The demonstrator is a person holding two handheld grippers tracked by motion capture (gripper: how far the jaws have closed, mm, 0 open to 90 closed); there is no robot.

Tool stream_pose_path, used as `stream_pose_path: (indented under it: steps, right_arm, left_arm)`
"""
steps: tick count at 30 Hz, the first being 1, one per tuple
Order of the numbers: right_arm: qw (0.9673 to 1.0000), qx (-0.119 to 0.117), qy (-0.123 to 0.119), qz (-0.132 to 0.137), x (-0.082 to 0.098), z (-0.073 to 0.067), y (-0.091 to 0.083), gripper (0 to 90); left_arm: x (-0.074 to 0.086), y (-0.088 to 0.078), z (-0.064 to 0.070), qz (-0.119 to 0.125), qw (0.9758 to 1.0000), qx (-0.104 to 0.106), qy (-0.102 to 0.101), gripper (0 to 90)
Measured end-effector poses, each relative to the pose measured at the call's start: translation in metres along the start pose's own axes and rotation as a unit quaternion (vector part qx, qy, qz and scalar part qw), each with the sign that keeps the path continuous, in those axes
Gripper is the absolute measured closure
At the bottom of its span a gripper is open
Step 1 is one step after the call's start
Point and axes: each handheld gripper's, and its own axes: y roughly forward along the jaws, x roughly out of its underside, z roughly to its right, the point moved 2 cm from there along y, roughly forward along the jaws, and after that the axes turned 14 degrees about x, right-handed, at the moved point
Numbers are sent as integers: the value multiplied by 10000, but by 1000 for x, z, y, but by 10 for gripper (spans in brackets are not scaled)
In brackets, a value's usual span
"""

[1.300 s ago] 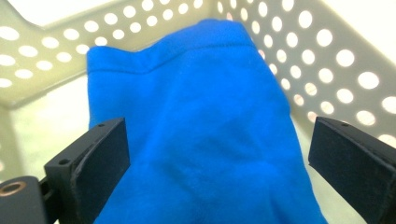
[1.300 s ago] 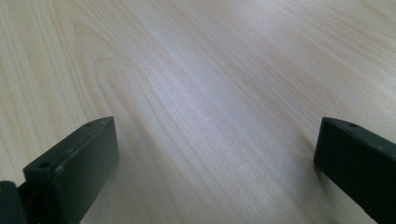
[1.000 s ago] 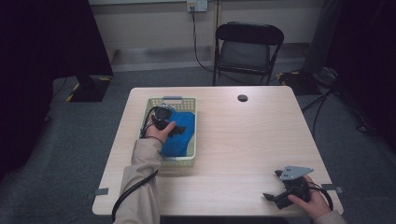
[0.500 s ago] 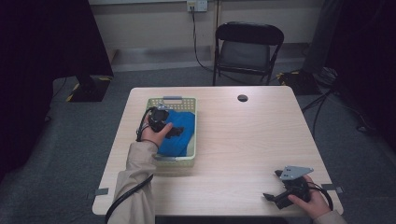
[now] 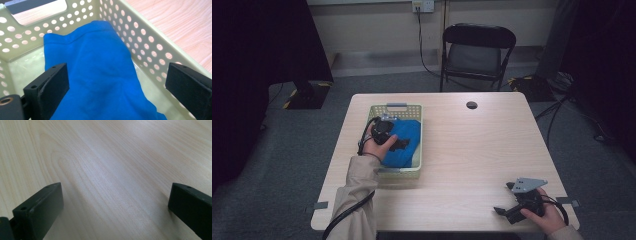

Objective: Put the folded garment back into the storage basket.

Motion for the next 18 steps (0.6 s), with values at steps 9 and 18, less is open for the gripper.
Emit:
stream_pose_path:
  steps: [9, 18]
  right_arm:
    - [10000, 0, 1, 0, 0, 0, 0, 0]
    - [10000, 0, 0, 1, 0, 0, 0, 0]
  left_arm:
    - [-1, -6, 8, 69, 9999, 55, 142, 44]
    - [-1, -9, 12, 163, 9997, 84, 186, 44]
